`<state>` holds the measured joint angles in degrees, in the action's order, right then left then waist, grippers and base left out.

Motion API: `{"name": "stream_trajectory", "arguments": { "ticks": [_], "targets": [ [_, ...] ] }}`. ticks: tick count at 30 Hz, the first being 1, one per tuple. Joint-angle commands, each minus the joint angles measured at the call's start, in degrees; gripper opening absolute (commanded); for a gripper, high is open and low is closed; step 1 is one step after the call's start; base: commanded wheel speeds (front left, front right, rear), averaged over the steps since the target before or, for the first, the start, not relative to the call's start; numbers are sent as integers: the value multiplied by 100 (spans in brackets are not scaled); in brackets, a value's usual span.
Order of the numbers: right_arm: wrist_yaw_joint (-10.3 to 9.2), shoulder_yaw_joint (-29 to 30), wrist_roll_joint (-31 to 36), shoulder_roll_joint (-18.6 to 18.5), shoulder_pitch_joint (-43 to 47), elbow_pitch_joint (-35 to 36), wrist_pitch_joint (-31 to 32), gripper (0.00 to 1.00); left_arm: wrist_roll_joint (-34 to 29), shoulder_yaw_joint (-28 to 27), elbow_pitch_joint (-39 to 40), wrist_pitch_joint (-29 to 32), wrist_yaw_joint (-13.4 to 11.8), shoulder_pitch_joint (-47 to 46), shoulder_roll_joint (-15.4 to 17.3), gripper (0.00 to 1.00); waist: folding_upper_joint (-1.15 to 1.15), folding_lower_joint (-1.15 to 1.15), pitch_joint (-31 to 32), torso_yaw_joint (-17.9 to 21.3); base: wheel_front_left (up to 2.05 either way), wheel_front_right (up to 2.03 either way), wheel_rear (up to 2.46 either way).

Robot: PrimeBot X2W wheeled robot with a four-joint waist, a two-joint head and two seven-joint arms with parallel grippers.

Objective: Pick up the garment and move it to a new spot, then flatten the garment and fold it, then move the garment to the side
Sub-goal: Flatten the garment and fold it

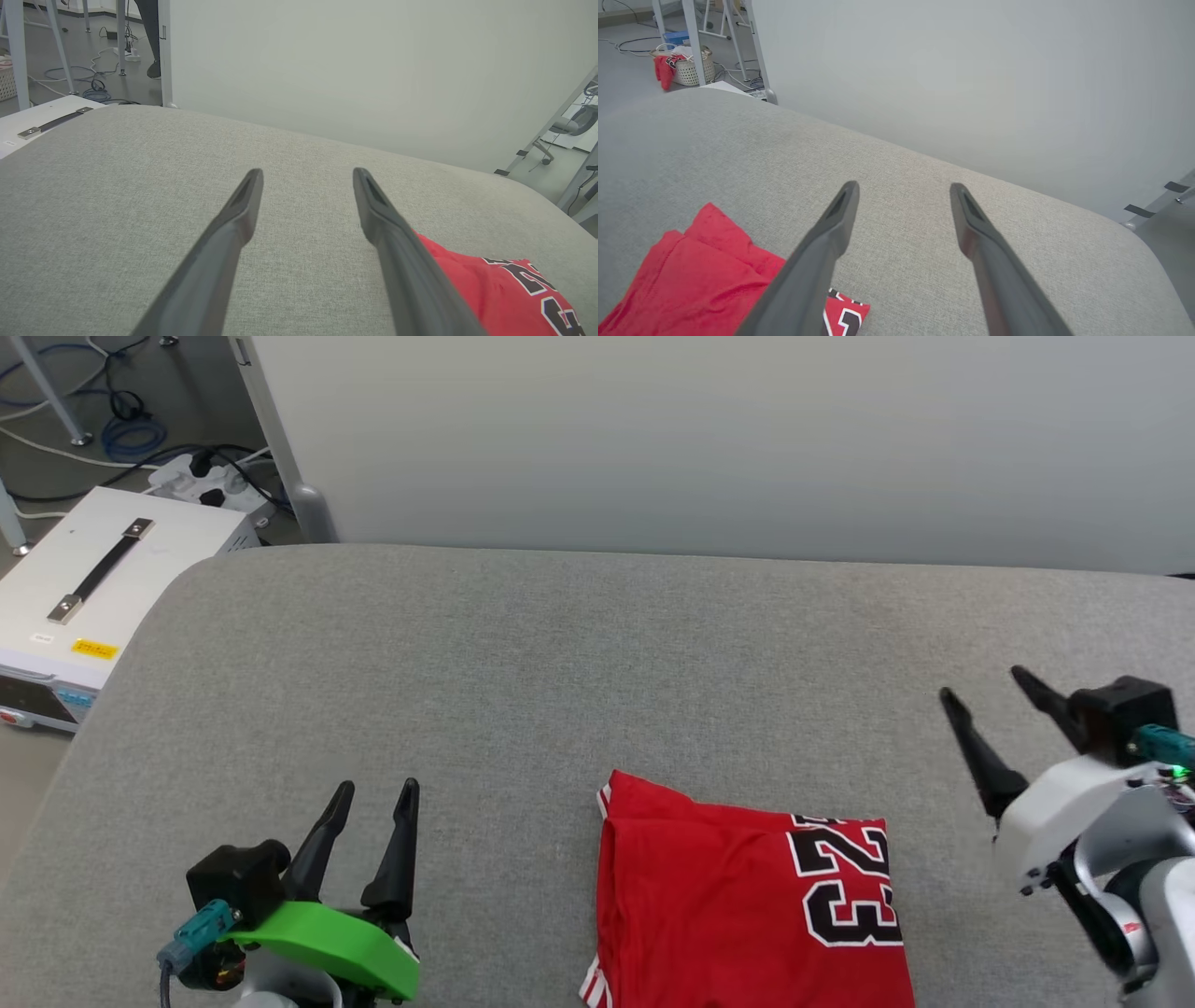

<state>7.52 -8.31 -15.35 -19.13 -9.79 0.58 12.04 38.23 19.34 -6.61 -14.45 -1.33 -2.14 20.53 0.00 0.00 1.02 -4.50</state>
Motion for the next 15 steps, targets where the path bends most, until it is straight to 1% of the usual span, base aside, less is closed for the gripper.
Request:
{"name": "stream_trajectory", "arguments": {
  "ticks": [1, 7, 10, 15],
  "targets": [
    [-3, 116, 64, -51, -12, 45, -167, 100, -57, -35, 52, -33, -7, -3, -50, 100, 0, 0, -60, 54, 0, 0, 0],
    [-3, 678, 154, 16, 457, 257, -760, 100, -262, -42, 126, -49, 19, 13, -195, 100, 0, 0, -109, 68, 0, 0, 0],
    [-3, 914, 162, 250, 767, 376, -1043, 100, -395, -71, 164, -52, 25, 40, -313, 100, 0, 0, -121, 57, 0, 0, 0],
    [-3, 1053, 300, 576, 1157, 524, -1365, 100, -645, -335, 337, -53, 104, 144, -538, 100, 0, 0, -93, 16, 0, 0, 0]
  ]
}}
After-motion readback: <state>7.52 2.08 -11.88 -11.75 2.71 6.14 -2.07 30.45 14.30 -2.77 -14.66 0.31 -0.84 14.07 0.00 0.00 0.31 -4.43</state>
